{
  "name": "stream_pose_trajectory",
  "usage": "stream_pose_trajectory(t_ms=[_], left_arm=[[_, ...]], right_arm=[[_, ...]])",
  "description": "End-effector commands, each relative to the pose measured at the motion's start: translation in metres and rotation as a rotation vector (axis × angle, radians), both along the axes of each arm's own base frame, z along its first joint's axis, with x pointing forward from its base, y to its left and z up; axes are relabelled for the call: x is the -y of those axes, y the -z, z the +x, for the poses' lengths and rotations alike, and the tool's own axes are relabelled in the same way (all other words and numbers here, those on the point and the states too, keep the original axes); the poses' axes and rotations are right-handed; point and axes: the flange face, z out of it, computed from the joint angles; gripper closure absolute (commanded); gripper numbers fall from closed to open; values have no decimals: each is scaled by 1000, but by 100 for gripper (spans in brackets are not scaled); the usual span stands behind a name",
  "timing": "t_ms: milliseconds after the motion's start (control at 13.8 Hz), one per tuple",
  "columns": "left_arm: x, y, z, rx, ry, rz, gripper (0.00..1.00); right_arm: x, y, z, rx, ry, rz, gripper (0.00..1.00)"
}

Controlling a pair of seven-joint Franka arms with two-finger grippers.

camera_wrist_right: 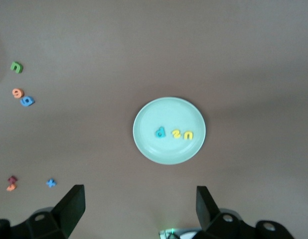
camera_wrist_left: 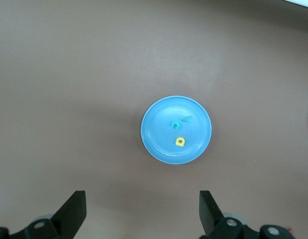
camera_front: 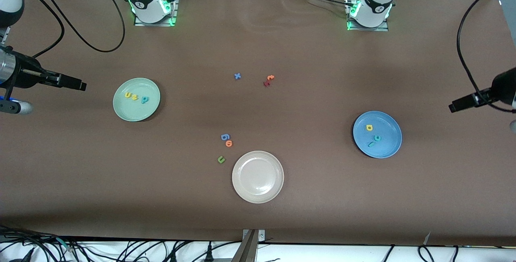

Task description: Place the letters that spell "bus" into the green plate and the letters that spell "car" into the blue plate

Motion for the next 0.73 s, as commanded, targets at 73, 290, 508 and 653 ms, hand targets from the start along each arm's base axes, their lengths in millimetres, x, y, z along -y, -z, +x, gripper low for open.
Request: stream_pose_trajectory(t_ms=[73, 290, 508, 653], left_arm=[[18, -11, -30, 71, 27, 13, 0], [31, -15, -33, 75, 47, 13, 0], [8, -26, -40, 96, 10, -69, 0], [7, -25, -41, 95, 113, -83, 0]], right_arm=[[-3, 4, -23, 52, -29, -12, 1], [-2, 13, -20, 34, -27, -14, 1], [6, 15, -22, 15, -6, -18, 1], [7, 21, -22, -17, 56, -42, 1]])
